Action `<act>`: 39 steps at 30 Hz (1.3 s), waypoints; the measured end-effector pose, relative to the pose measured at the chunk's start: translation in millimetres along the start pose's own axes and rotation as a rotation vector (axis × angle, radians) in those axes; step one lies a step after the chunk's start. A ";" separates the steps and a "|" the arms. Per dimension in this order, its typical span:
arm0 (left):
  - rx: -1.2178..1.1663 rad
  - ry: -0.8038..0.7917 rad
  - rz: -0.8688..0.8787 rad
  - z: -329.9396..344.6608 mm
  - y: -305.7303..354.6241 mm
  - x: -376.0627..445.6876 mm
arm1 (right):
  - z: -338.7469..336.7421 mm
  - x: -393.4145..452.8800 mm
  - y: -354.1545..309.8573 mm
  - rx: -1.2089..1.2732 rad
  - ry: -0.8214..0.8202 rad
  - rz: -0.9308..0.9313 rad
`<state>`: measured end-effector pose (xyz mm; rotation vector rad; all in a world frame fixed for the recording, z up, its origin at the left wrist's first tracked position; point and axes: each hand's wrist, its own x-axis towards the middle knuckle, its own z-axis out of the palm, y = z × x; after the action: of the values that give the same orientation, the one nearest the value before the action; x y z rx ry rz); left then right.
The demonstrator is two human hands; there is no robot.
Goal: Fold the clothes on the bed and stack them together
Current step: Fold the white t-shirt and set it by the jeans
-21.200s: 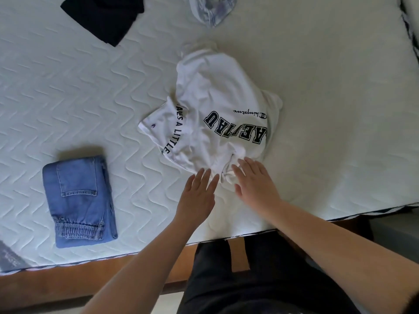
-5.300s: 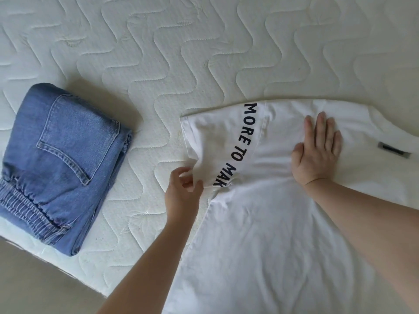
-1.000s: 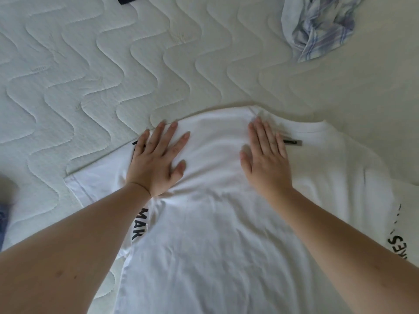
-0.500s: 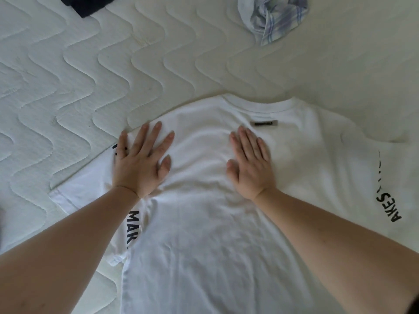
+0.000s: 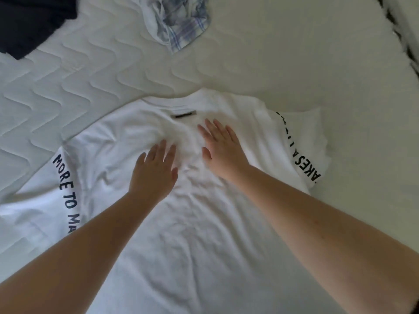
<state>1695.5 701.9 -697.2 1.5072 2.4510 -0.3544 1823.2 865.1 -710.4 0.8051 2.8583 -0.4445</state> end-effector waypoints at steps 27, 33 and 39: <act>-0.068 -0.011 0.272 -96.0 244.4 132.7 | -76.4 -148.8 223.4 0.885 0.272 0.765; -0.196 0.015 0.383 -101.3 282.7 130.8 | -67.0 -187.2 216.7 0.869 0.003 0.601; -0.067 -0.167 0.304 -102.9 307.5 154.9 | -47.7 -213.0 222.1 0.710 -0.199 0.604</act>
<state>1895.1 1000.0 -675.5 1.7132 2.0480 -0.3206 2118.6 957.1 -674.3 1.5433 2.0900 -1.3600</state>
